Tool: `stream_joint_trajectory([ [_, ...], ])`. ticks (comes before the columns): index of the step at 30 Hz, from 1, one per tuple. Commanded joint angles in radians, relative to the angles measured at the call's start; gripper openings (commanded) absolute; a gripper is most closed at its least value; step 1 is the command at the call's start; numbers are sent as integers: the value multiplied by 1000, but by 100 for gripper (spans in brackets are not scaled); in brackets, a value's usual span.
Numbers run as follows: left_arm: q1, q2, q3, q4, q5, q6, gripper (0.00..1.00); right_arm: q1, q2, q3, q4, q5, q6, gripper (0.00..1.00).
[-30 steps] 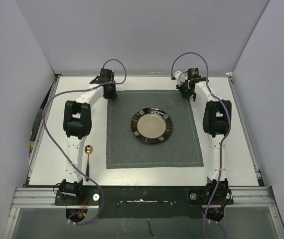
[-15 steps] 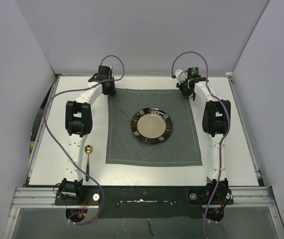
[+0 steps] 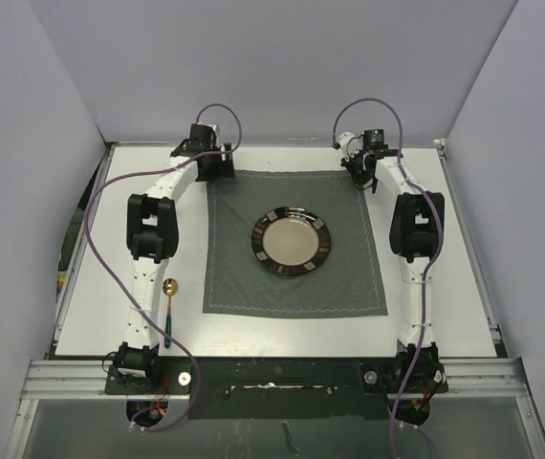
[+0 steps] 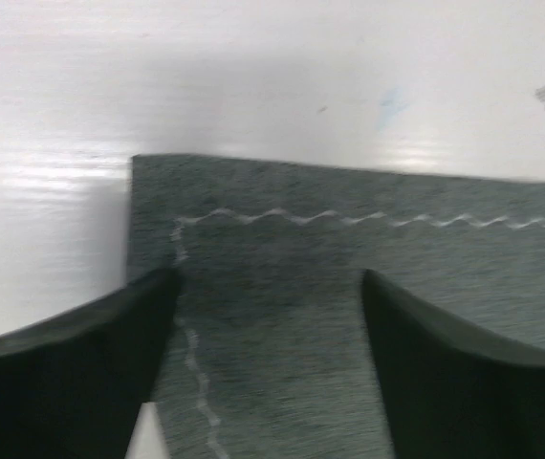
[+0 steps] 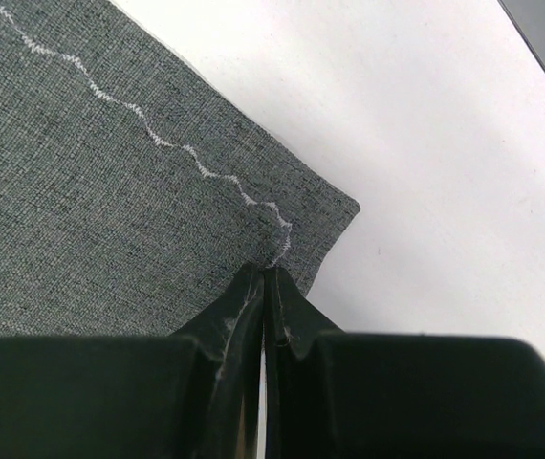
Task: Set the dinner table for one person
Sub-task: Adjust the napkin at the center of the board.
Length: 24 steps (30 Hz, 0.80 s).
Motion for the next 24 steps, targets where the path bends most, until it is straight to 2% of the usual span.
stream_joint_trajectory([
  [1,8,-40,-38,-3,-6,25,97,-15,-13,-3,27,7,4,0],
  [14,-10,-201,5,-67,27,40,98,-13,-101,-8,-17,1,3,0],
  [17,-24,-281,45,-79,34,78,98,7,-229,-26,-56,-13,2,0],
  [21,-47,-388,126,-132,32,126,98,68,-457,-149,-65,-9,-54,0],
  [24,-63,-496,80,-157,47,115,98,109,-587,-227,-153,-3,-97,0],
])
